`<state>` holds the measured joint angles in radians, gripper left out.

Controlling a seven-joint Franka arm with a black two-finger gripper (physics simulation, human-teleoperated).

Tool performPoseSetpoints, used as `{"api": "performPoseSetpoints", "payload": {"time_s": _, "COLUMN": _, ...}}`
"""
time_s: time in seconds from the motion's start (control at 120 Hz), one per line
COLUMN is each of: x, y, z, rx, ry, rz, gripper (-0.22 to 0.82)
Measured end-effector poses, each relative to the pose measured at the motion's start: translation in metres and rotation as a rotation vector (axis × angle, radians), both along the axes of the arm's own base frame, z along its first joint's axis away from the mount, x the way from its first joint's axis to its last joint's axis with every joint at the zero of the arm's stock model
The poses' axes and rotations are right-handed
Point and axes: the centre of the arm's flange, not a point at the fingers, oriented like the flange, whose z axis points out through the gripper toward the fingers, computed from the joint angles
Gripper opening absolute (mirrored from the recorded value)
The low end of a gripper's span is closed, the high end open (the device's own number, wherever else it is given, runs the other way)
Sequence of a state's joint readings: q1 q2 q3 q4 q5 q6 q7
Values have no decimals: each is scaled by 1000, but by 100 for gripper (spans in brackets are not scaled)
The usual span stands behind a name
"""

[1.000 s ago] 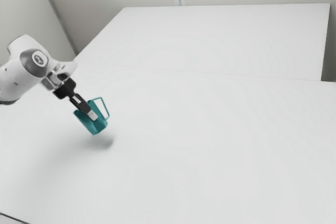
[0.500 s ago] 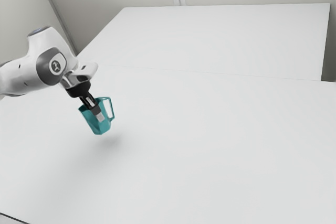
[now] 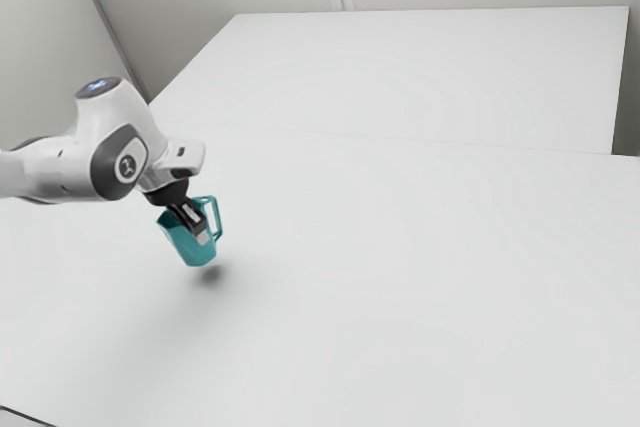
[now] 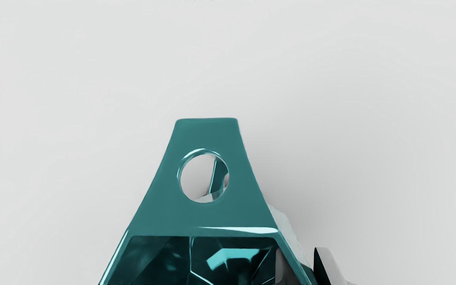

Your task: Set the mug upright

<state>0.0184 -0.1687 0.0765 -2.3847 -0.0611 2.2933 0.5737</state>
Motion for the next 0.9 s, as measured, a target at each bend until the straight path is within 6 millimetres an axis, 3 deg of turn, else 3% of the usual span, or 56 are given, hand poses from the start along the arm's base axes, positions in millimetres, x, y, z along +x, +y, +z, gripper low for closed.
{"api": "performPoseSetpoints", "payload": {"time_s": 0.9, "x": 13, "y": -18, "z": -44, "rx": 59, "ry": -53, "rz": 148, "gripper": -16}}
